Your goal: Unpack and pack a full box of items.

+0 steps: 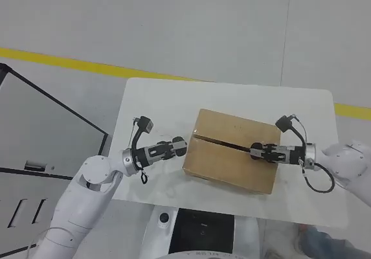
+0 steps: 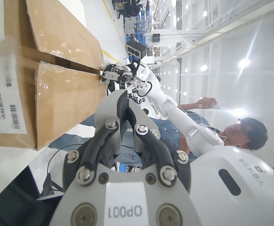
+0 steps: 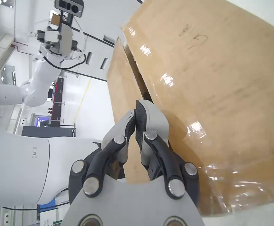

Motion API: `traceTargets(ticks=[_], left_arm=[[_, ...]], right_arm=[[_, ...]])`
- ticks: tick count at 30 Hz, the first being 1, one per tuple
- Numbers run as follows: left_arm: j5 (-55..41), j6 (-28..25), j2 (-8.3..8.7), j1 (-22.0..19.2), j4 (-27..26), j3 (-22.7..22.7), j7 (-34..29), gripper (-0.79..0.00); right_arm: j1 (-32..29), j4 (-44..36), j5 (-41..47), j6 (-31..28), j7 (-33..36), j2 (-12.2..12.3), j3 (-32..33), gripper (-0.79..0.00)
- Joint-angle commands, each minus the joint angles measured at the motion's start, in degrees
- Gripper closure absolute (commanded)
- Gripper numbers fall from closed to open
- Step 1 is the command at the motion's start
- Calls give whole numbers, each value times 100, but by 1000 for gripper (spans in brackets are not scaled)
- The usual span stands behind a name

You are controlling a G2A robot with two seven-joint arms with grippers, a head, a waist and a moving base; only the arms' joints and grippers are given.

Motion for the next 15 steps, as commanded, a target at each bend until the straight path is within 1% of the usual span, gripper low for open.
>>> traceTargets(ticks=[1, 6, 9, 11, 13, 15], left_arm=[[-36, -30, -4, 24, 28, -5, 122, 0], [-102, -42, -4, 50, 122, -18, 203, 0], [223, 100, 16, 26, 195, 11, 133, 0], [698, 216, 42, 4, 234, 43, 65, 0], [819, 252, 44, 46, 250, 65, 190, 0], [908, 237, 51, 31, 349, 71, 181, 0]], right_arm=[[-8, -9, 64, 181, 145, -31, 33, 0], [-37, 97, 224, 392, 483, -115, 138, 0], [-65, 186, 264, 454, 644, -159, 199, 0], [-95, 263, 277, 477, 733, -181, 240, 0], [-127, 38, 162, 780, 648, -285, 204, 0], [-103, 140, 36, 918, 640, -385, 205, 0]])
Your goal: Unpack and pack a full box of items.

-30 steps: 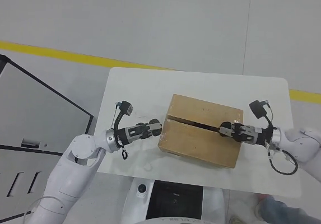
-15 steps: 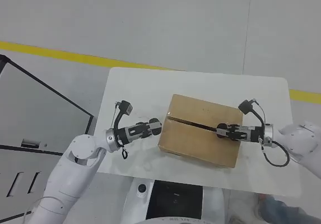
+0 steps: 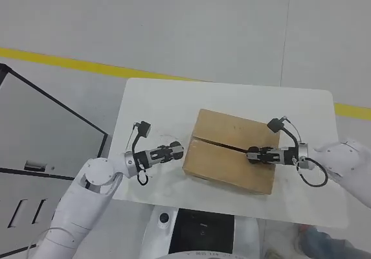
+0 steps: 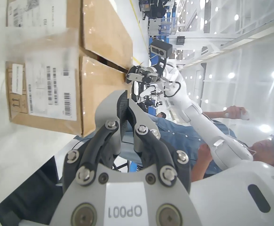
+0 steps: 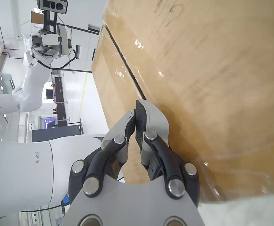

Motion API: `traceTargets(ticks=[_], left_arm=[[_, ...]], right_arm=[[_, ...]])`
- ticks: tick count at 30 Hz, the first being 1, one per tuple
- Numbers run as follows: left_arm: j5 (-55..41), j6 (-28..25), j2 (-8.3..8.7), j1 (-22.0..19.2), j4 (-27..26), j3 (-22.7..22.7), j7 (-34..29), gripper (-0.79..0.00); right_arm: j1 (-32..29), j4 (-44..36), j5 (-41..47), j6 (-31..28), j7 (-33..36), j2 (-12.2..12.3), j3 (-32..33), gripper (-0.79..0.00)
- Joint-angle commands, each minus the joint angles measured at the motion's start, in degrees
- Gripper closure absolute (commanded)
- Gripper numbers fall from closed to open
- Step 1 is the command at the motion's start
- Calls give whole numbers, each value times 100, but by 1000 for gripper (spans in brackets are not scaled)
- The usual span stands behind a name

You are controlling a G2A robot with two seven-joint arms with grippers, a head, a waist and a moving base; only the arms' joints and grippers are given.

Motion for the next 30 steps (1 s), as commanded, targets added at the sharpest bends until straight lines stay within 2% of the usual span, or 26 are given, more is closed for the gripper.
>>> traceTargets(ticks=[1, 8, 11, 16, 30], left_arm=[[137, -47, 6, -15, 95, 10, 13, 0], [941, -116, -2, -70, 461, 246, 403, 0], [978, -208, -20, -131, 591, 349, 491, 0], [995, -267, -30, -188, 697, 421, 539, 0], [798, -394, -62, -321, 808, 772, 157, 0]], right_arm=[[8, 149, -45, 2, 46, -61, 20, 0], [-77, 398, -36, -252, 170, -154, 197, 0], [-67, 387, -55, -253, 174, -235, 258, 0], [-113, 659, 263, -619, 469, -215, 489, 0], [-369, 680, 554, -813, 672, -180, 774, 0]])
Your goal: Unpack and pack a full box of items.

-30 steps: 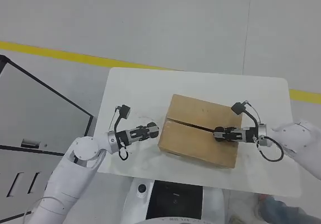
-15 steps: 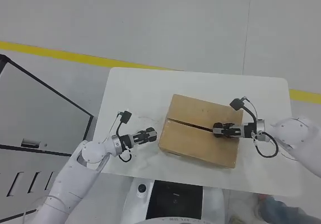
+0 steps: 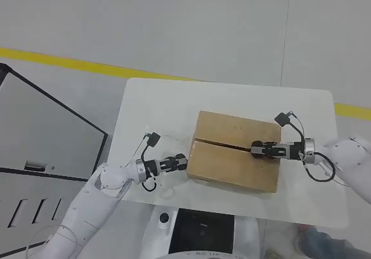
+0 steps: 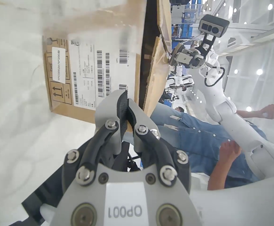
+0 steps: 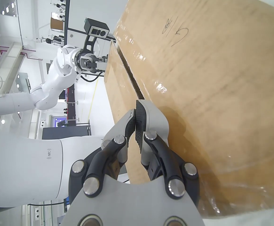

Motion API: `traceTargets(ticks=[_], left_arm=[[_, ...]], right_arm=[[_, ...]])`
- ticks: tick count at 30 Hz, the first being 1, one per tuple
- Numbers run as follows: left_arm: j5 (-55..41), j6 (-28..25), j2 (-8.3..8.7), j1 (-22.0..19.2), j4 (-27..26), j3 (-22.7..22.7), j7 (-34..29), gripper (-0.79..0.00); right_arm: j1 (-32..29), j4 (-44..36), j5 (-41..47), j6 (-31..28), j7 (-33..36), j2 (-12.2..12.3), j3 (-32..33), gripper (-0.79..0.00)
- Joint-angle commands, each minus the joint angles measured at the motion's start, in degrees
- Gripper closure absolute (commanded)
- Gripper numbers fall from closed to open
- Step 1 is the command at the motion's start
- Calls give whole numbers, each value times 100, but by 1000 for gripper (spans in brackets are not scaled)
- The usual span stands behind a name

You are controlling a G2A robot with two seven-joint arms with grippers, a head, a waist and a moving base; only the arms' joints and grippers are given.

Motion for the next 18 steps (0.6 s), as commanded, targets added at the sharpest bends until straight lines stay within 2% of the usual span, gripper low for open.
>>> traceTargets(ticks=[1, 7, 10, 11, 12, 13, 18], left_arm=[[-7, -30, 0, -11, -26, 33, -57, 0], [-67, 25, -26, -51, -46, 167, 67, 0], [-168, 55, -25, -64, -43, 80, 259, 0], [-216, 55, -16, -61, -60, 18, 269, -102], [-253, 57, -8, -51, -69, -26, 250, -763], [-253, 57, -8, -51, -69, -26, 250, -785], [-253, 57, -8, -51, -69, -26, 250, -785]], right_arm=[[0, 0, -1, 1, -1, 0, -1, 0], [0, 0, -1, 1, -1, 0, -1, 0], [0, 0, -1, 1, -1, 0, -1, 0], [0, 0, -1, 1, -1, 0, -1, 0], [0, 0, -1, 1, -1, 0, -1, 0], [0, 0, -1, 1, -1, 0, -1, 0], [0, 0, -1, 1, -1, 0, -1, 0]])
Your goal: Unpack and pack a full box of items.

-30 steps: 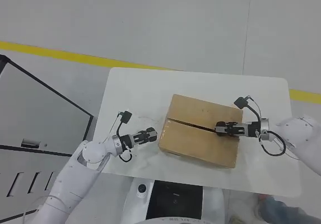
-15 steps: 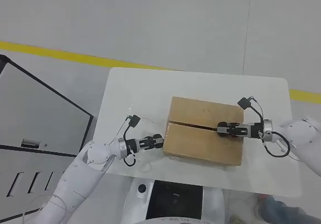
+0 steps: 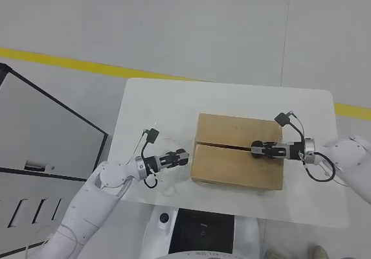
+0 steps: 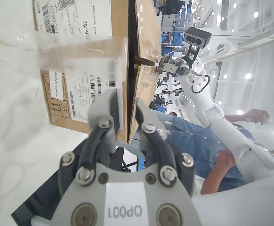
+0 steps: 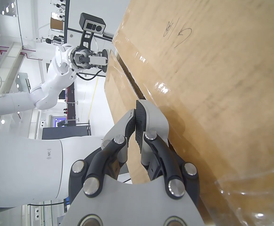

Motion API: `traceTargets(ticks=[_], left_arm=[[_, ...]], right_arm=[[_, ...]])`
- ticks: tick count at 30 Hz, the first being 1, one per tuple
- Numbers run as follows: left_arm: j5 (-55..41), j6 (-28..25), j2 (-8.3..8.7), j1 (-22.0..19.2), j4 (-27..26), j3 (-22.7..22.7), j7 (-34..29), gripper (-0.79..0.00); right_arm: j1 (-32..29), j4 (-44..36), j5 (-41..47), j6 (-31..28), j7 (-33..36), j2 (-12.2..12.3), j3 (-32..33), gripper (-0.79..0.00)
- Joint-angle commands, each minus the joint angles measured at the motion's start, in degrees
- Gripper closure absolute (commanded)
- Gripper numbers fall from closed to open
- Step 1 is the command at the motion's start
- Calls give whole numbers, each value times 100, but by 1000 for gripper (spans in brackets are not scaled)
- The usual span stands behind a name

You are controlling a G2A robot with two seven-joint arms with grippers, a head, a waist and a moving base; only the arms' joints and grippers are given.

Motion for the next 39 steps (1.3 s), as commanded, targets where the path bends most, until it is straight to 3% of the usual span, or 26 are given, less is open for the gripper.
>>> traceTargets(ticks=[1, 18, 19, 20, 24, 25, 33, 39], left_arm=[[0, -1, 0, 0, 0, 0, 1, -785], [0, -1, 0, 0, 0, 0, 1, -785], [0, -1, 0, 0, 0, 0, 1, -785], [0, -1, 0, 0, 0, 0, 1, -785], [0, -1, 0, 0, 0, 0, 1, -785], [-12, 2, -2, 6, -4, 1, 20, -785], [-149, -71, 25, 309, 99, -283, 609, -785], [-672, -109, -58, 169, 685, -73, 666, -785]], right_arm=[[0, 0, 0, 0, 0, 0, 0, 0], [0, 0, 0, 0, 0, 0, 0, 0], [0, 0, 0, 0, 0, 0, 0, -108], [0, 0, 0, 0, 0, 0, 0, -296], [0, 0, 0, 0, 0, 0, 0, -296], [0, 0, 0, 0, 0, 0, 0, -785], [-167, -147, -99, -169, -371, -8, 173, -785], [-325, -324, -117, -376, -359, 69, 476, -785]])
